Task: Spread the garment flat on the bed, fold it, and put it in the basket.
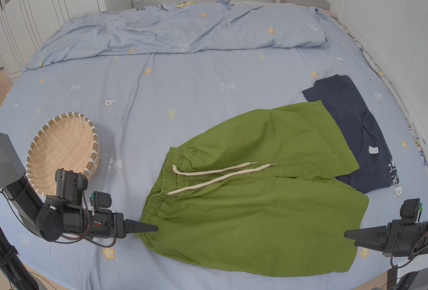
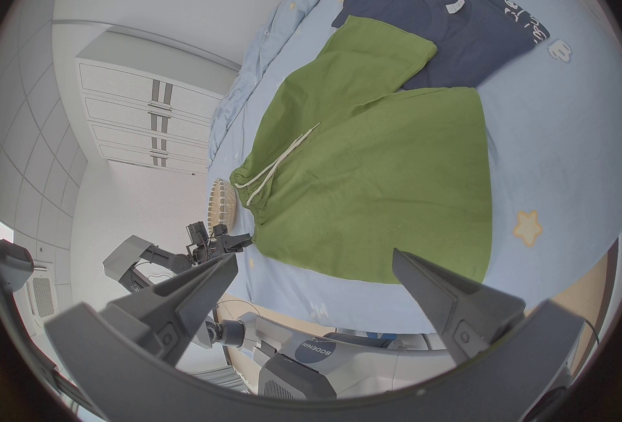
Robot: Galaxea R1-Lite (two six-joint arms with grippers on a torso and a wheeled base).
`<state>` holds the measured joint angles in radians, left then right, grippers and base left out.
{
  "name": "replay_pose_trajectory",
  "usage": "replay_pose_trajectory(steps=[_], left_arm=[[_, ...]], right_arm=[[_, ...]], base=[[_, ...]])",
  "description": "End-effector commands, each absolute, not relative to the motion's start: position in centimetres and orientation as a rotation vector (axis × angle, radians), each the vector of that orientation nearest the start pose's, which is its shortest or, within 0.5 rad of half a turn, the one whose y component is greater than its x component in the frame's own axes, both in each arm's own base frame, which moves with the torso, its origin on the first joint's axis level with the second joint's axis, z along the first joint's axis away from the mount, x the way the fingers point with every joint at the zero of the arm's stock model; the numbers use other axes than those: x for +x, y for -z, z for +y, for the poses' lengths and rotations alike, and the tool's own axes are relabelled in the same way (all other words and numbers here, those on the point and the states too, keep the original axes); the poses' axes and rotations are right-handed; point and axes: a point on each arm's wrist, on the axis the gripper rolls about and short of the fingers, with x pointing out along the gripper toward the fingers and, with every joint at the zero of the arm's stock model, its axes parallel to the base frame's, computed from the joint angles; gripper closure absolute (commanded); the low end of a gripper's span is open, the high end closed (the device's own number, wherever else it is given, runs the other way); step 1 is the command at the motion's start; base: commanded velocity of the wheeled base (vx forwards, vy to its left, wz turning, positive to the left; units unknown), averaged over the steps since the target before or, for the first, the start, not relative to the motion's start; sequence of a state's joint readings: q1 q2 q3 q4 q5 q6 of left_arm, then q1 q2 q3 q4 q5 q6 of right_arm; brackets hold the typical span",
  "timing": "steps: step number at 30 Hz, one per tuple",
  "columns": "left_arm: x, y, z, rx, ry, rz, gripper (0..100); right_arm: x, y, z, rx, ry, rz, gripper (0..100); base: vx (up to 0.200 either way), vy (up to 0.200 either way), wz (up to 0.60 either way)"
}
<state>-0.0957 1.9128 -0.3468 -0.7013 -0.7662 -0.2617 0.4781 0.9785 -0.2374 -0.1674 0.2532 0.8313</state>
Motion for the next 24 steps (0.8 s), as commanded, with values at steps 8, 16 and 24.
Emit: replay_pose_trajectory(steps=[8, 16, 24], left_arm=[[23.6, -3.4, -3.6, -0.528, 0.691, 0.949, 100], [21.0, -4.5, -0.9, -0.581, 0.603, 0.892, 100], [18.8, -6.0, -0.4, -0.575, 0.584, 0.823, 100]], right_arm=[[8.3, -12.3, 4.7, 0.712, -0.394, 0.876, 0], [8.8, -8.9, 4.3, 0.607, -0.304, 1.052, 0], [10.1, -6.2, 2.9, 0.579, -0.229, 1.202, 0]], base=[[0.000, 0.000, 0.00], [0.000, 0.000, 0.00], [0.000, 0.000, 0.00]])
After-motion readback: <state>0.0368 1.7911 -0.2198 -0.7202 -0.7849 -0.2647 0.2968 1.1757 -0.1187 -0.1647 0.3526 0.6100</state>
